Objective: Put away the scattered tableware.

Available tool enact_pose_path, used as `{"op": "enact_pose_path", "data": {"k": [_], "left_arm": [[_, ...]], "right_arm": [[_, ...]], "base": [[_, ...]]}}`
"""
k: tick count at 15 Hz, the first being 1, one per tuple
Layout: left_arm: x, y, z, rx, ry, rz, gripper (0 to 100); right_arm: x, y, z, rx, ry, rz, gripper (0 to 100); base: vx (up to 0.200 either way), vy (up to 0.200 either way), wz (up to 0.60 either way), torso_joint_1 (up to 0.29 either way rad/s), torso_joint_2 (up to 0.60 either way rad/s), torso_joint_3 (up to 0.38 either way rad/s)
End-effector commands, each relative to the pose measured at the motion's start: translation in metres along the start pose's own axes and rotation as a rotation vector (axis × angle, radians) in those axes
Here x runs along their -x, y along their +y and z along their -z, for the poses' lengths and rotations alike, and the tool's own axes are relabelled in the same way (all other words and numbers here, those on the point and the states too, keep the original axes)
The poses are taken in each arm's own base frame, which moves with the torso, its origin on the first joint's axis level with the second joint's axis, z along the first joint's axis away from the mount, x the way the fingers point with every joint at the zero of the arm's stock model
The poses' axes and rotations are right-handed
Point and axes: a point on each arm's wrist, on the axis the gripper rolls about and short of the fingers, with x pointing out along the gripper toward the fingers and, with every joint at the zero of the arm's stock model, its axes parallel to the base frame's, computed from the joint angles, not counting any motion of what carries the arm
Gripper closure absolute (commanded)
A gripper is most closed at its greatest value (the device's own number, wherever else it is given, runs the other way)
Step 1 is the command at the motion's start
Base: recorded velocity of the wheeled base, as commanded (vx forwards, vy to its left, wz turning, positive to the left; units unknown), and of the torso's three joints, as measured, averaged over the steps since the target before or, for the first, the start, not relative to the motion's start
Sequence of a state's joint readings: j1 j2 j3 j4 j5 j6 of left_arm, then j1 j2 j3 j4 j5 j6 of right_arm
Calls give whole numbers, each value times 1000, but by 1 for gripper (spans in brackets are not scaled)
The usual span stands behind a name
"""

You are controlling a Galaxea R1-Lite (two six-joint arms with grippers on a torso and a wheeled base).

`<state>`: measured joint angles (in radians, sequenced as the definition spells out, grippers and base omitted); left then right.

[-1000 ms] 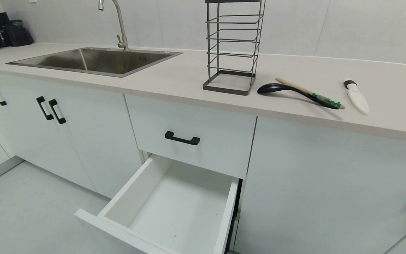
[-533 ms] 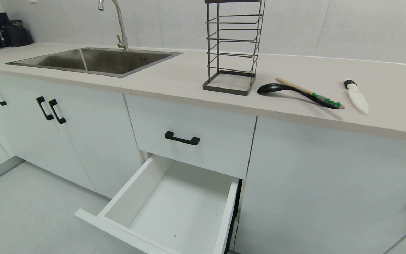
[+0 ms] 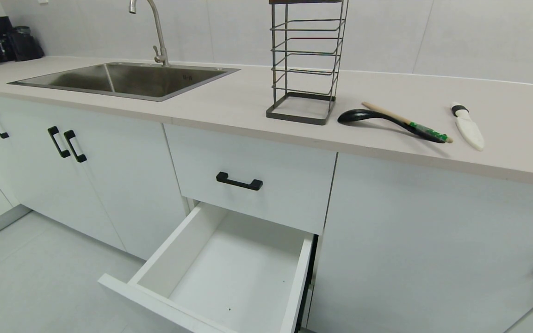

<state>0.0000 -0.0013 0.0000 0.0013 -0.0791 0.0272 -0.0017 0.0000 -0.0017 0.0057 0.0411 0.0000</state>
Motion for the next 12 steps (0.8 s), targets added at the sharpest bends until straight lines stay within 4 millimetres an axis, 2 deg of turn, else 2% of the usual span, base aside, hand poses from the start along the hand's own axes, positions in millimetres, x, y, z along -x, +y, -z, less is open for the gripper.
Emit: {"op": "enact_pose_path", "data": {"k": [1, 12], "left_arm": [[0, 0, 0, 1, 2, -1, 0], [0, 0, 0, 18, 0, -9, 0]], "right_arm": [[0, 0, 0, 0, 2, -1, 100], [0, 0, 0, 0, 2, -1, 100]], "base": [[0, 0, 0, 0, 0, 0], [0, 0, 0, 0, 0, 0]]}}
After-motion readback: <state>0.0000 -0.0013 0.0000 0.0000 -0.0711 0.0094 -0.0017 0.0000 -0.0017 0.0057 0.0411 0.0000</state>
